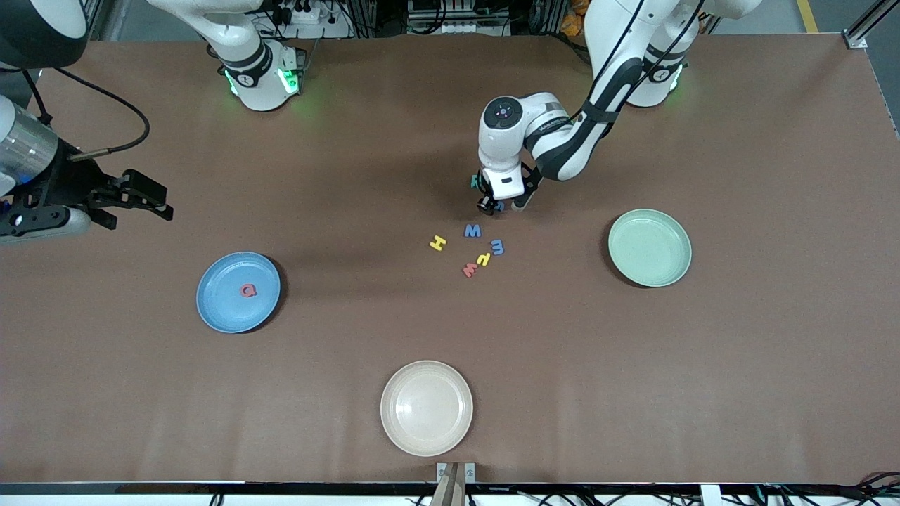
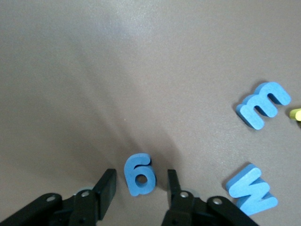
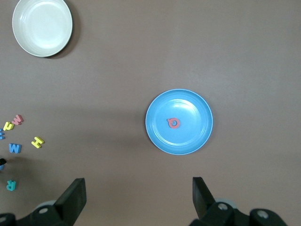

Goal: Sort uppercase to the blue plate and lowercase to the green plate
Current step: 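Grasp the blue 6 with the left gripper and lift it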

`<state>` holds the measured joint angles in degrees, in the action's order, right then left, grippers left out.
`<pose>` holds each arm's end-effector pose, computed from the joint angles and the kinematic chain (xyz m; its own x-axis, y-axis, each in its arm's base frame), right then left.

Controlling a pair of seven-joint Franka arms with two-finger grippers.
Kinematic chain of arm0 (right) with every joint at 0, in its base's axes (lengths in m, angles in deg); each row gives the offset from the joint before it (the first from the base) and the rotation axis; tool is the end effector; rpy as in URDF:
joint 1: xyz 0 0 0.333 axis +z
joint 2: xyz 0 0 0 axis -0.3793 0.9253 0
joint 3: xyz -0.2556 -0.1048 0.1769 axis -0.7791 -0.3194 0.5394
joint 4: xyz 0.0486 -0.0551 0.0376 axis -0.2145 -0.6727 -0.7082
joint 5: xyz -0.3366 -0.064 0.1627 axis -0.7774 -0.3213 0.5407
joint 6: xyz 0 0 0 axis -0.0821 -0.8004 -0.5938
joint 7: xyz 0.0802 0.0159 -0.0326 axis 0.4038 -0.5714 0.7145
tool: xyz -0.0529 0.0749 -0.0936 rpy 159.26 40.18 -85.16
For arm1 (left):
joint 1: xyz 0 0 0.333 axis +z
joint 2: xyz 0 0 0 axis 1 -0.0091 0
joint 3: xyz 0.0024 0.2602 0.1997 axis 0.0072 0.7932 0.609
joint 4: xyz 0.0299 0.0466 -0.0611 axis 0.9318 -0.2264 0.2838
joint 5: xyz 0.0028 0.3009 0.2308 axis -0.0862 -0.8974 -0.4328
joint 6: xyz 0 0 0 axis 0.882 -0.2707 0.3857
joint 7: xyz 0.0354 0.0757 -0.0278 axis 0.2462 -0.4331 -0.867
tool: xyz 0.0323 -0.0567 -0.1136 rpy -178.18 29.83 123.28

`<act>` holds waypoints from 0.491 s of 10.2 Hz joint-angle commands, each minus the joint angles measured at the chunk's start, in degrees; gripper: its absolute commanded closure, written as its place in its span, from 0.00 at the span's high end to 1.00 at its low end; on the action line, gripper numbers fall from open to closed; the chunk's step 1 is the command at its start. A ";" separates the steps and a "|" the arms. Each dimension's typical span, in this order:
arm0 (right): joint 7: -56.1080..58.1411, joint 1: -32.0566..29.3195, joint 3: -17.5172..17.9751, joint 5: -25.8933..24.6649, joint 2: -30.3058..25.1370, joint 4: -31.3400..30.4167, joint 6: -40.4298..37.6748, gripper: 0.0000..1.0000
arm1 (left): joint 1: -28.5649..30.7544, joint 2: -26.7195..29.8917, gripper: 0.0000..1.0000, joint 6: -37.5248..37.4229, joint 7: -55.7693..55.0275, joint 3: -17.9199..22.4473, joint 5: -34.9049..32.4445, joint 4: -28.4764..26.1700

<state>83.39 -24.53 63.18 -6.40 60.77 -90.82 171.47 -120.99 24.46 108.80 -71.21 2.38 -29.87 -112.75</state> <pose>0.5677 0.0476 0.5823 0.9946 0.0970 0.0379 0.1006 -0.9889 -0.1094 0.3466 -0.4303 0.1692 0.5447 0.8379 0.0361 0.8378 -0.5456 0.0217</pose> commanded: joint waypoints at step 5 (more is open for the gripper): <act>-0.30 -0.49 0.65 -0.06 0.37 1.43 -0.69 1.00 | 0.14 0.34 0.35 -2.04 -0.74 0.31 -2.16 -0.69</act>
<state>83.39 -24.53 63.29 -6.40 60.77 -90.30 171.42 -121.04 24.75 107.91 -71.20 2.32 -29.98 -112.73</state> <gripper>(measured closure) 0.000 0.608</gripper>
